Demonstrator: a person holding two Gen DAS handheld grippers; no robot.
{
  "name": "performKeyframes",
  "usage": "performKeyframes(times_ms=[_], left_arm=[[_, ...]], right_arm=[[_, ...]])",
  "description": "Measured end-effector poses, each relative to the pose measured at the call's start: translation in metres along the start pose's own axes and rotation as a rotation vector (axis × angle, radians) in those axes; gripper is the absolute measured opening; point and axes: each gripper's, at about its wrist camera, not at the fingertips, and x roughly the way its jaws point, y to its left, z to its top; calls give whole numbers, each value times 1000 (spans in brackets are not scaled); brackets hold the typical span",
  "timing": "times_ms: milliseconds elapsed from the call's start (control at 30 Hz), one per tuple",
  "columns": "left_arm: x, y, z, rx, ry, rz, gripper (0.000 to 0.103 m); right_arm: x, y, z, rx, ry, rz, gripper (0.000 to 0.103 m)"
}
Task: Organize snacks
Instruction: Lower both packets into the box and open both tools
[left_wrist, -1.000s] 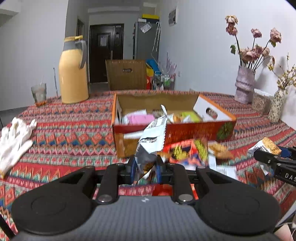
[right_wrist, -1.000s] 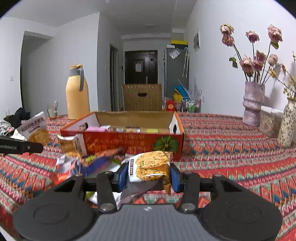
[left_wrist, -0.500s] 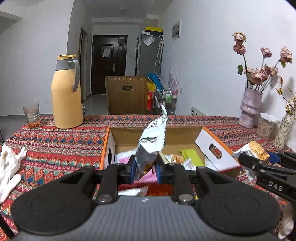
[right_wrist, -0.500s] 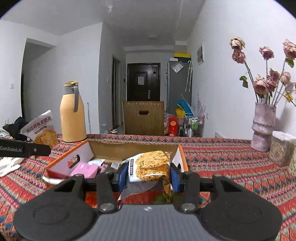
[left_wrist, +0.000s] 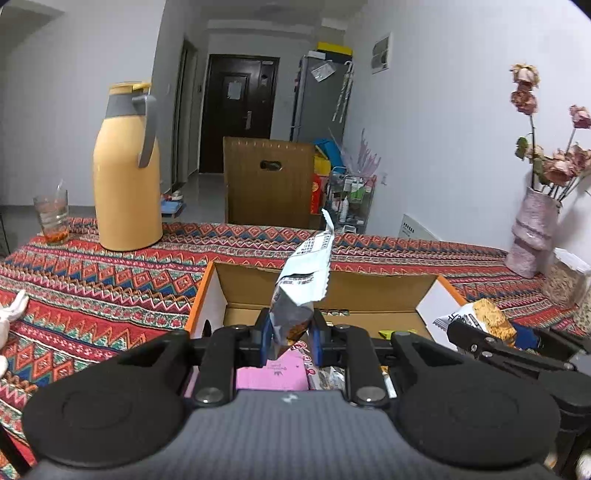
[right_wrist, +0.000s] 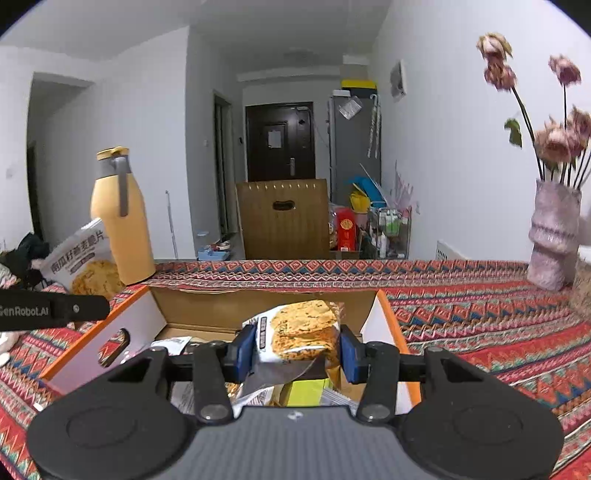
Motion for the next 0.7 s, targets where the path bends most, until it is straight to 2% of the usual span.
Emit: performKeyframes(times_ms=[300,467,500,600,633,667,700], left_arm=[[26,9,-12,-11,65,4,21],[24,4,-16,0,62,9,23],[22,4,-16,1,55,8,30],[17,4,-15,1,26,24,64],[15,4,-14,0,15,35,79],[12,4,-14,-4,3,43,85],[10,6,-14,-10,-10,49,95]], right_arm=[[22,0,-14,-5,47,-20,46],[24,2,-15,-8,56,-28,49],[23,2,-15,-9,56,-28,52],[17,2,-15,-13,39,-30,58],[15,2,-15,-10,34,-27,71],[13,1,-14,-5,25,-30,88],[11,1,-14,-2,14,-40,95]])
